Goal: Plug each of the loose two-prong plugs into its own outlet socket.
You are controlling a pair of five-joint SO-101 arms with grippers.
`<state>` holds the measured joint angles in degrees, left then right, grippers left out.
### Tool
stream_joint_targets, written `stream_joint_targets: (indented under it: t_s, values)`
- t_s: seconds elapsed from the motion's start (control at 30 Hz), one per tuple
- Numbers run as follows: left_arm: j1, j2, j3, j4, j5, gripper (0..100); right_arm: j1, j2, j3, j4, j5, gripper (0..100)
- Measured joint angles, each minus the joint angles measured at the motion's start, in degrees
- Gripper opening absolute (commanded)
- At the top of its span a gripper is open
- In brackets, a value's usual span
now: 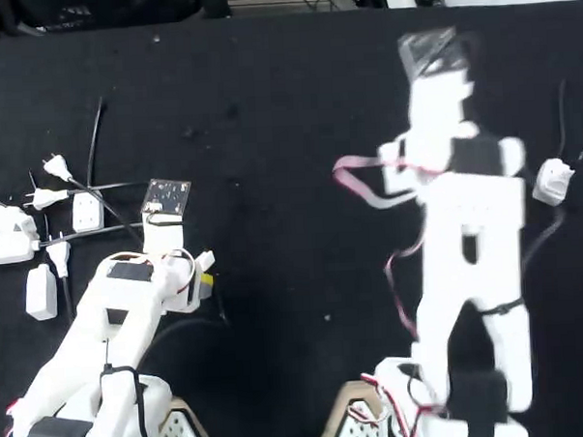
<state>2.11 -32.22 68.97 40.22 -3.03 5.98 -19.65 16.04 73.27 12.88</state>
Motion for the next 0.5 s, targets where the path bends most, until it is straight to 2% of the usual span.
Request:
stream_joint_targets:
  t_s: [0.27,0.5]
  values:
    - [0.0,0.0,0.0,0.0,0.0,24,-10.6,-12.5,38.7,-28.4,0.0,22.3]
    - [-0.4,0.0,0.0,0.0,0.0,24,-17.7,-19.2,59.8,-48.0,-0.1,22.3]
